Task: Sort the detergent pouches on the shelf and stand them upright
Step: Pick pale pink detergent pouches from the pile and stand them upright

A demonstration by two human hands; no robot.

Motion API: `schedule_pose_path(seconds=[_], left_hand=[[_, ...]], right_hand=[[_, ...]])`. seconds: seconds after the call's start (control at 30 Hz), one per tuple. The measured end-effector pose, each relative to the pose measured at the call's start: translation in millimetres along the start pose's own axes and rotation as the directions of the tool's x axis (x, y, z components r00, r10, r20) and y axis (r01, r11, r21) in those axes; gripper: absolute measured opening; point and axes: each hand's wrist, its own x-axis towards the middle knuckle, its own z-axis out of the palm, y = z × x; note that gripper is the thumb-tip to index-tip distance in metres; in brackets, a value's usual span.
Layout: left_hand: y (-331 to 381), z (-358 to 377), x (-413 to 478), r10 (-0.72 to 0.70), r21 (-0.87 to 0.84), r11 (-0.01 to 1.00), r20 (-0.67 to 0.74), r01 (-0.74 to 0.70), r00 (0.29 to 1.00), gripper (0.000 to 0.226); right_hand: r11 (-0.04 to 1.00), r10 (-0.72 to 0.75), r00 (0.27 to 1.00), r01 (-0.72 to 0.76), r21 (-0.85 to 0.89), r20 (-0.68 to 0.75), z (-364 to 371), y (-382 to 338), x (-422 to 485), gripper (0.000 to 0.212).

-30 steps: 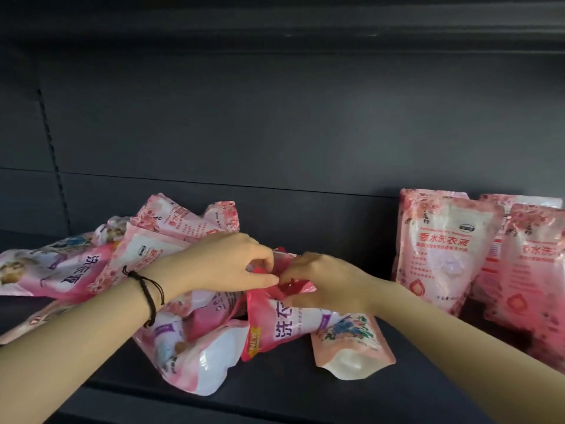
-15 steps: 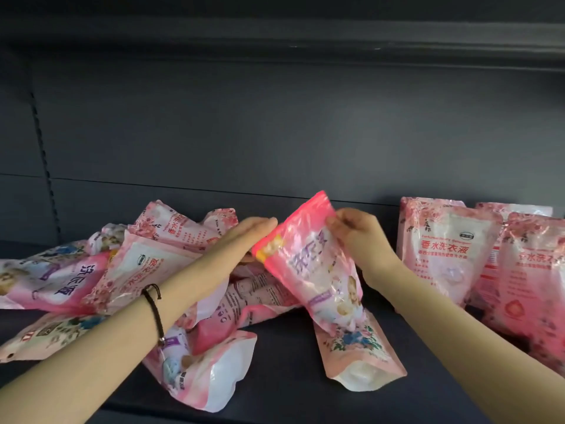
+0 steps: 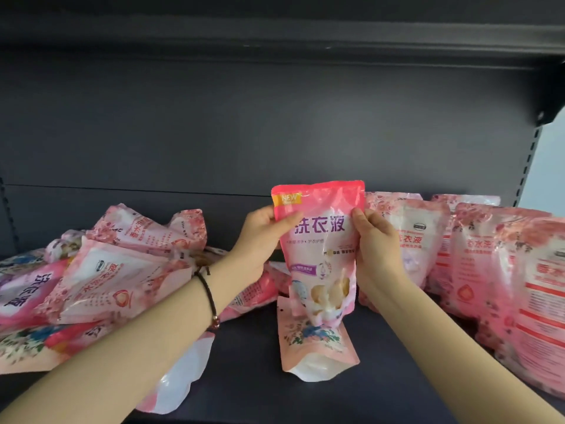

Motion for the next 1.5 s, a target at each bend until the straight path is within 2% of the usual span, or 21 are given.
schedule_pose_path(seconds=[0.13, 0.37, 0.53, 0.6, 0.7, 0.77, 0.8, 0.9, 0.97, 1.03, 1.1, 1.17, 1.2, 1.3, 1.33, 1.4, 1.5], left_hand=[[-0.7, 50.2, 8.3, 0.011, -0.046, 0.999, 0.043, -0.009, 0.999, 0.008], [-25.3, 111.2, 8.1, -0.032, -0.02, 0.999, 0.168, 0.036, 0.985, 0.005], [-31.3, 130.3, 9.2, -0.003, 0.019, 1.0, 0.219, -0.001, 0.976, 0.006], [-29.9, 129.1, 10.4, 0.02, 0.044, 0.999, 0.233, -0.031, 0.972, 0.007], [-26.9, 122.6, 9.6, 0.016, 0.1, 0.994, 0.249, -0.042, 0.968, 0.009], [-24.7, 118.1, 8.6, 0.005, 0.185, 0.981, 0.254, -0.053, 0.967, 0.013], [-23.2, 114.7, 8.3, 0.007, 0.259, 0.963, 0.259, -0.076, 0.966, 0.014], [-16.3, 99.9, 3.8, 0.016, 0.485, 0.86, 0.289, -0.16, 0.957, 0.016], [-11.9, 86.2, -4.2, 0.001, 0.581, 0.793, 0.299, -0.183, 0.954, 0.013], [-9.6, 71.8, -13.2, -0.01, 0.696, 0.685, 0.304, -0.214, 0.953, 0.013], [-7.8, 57.5, -22.0, -0.03, 0.832, 0.487, 0.318, -0.264, 0.947, 0.019], [-8.1, 41.4, -32.1, -0.048, 0.911, 0.262, 0.342, -0.318, 0.939, 0.023], [-9.6, 32.7, -37.1, -0.067, 0.925, 0.183, 0.349, -0.333, 0.935, 0.023], [-17.8, 10.7, -51.2, -0.129, 0.937, -0.001, 0.348, -0.35, 0.929, 0.027], [-20.3, 6.8, -55.0, -0.126, 0.934, -0.055, 0.345, -0.354, 0.93, 0.028], [-23.8, 1.5, -61.6, -0.086, 0.914, -0.151, 0.368, -0.377, 0.926, 0.026], [-29.0, 1.0, -66.8, -0.102, 0.853, -0.29, 0.422, -0.433, 0.901, 0.03]], right_hand=[[0.999, -0.044, 0.997, 0.045, 0.006, -0.068, -36.5, -20.6, 7.6, 0.027], [0.997, -0.002, 0.987, -0.01, -0.077, -0.159, -105.4, -28.0, 17.1, 0.024], [0.97, -0.047, 0.987, 0.008, -0.244, -0.153, -132.8, -25.4, 22.6, 0.013], [0.934, -0.109, 0.988, 0.065, -0.351, -0.105, -134.4, -29.2, 22.5, 0.012], [0.846, -0.263, 0.964, 0.243, -0.474, 0.025, -130.7, -38.4, 23.0, 0.034], [0.751, -0.387, 0.911, 0.402, -0.525, 0.143, -125.8, -46.3, 23.7, 0.044], [0.669, -0.446, 0.87, 0.479, -0.568, 0.208, -122.7, -50.4, 24.4, 0.045], [0.371, -0.493, 0.756, 0.63, -0.682, 0.43, -113.5, -63.0, 27.3, 0.036], [0.189, -0.429, 0.712, 0.673, -0.715, 0.557, -108.1, -65.6, 27.9, 0.03], [0.022, -0.361, 0.692, 0.677, -0.736, 0.625, -104.9, -63.7, 24.5, 0.027], [-0.123, -0.361, 0.657, 0.67, -0.732, 0.662, -103.9, -61.2, 19.9, 0.027], [-0.241, -0.407, 0.579, 0.678, -0.695, 0.706, -101.6, -57.8, 11.1, 0.024], [-0.269, -0.415, 0.536, 0.7, -0.662, 0.735, -98.0, -55.2, 4.5, 0.022], [-0.268, -0.353, 0.404, 0.821, -0.504, 0.844, -82.8, -39.9, -20.4, 0.014], [-0.284, -0.273, 0.396, 0.837, -0.467, 0.877, -78.0, -32.9, -28.8, 0.011], [-0.349, -0.031, 0.438, 0.838, -0.421, 0.898, -67.7, -15.7, -40.9, 0.019], [-0.389, 0.189, 0.498, 0.829, -0.401, 0.846, -57.8, 4.7, -45.6, 0.033]])
